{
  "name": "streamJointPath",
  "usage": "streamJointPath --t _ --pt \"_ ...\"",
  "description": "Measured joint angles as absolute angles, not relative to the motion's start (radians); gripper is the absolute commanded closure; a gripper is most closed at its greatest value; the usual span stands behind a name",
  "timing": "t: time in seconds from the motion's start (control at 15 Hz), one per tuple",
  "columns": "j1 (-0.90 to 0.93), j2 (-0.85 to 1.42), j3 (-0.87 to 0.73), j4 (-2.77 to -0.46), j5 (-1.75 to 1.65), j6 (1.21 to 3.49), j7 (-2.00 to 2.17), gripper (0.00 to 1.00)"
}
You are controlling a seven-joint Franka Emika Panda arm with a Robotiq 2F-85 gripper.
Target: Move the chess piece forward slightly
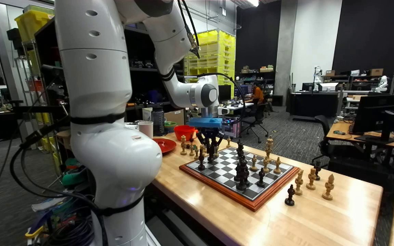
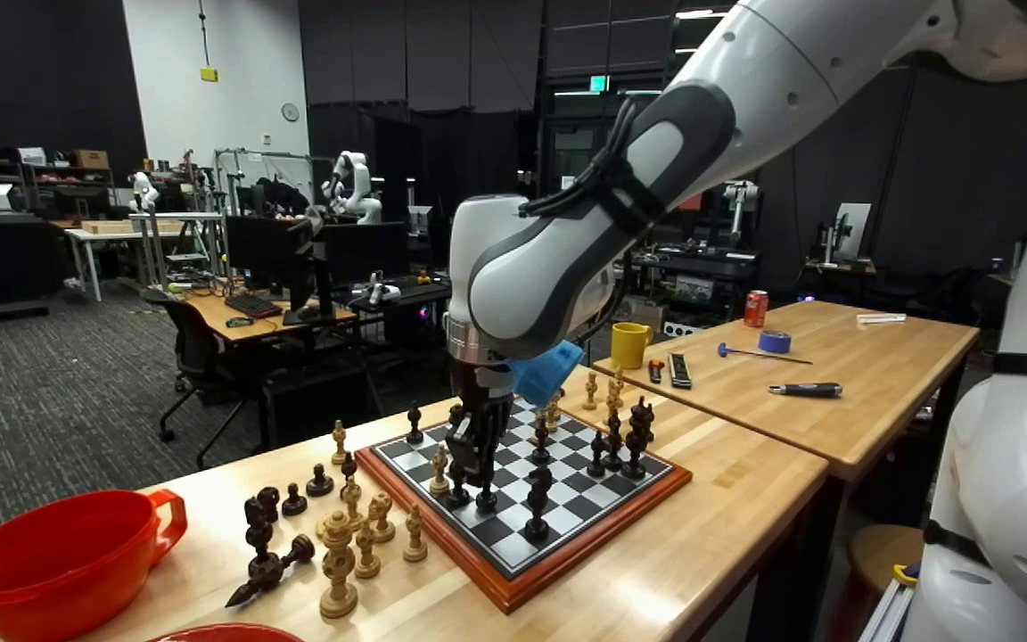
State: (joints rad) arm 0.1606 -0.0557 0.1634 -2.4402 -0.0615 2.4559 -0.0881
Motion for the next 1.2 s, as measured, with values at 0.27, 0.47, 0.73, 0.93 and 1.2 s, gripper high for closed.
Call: streamJointPath --t 0.27,0.47,0.73,0.93,1.2 --pt "0.168 -0.090 0.167 -2.448 -0.056 2.419 -0.093 0.94" --pt "0.174 -0.103 0.170 -2.453 -0.050 2.396 -0.097 0.94" --pt "0.181 -0.110 0.172 -2.473 -0.023 2.384 -0.117 0.94" --pt "0.188 -0.111 0.172 -2.485 0.001 2.383 -0.135 0.94" --pt "0.197 -0.111 0.173 -2.490 0.012 2.383 -0.146 0.94"
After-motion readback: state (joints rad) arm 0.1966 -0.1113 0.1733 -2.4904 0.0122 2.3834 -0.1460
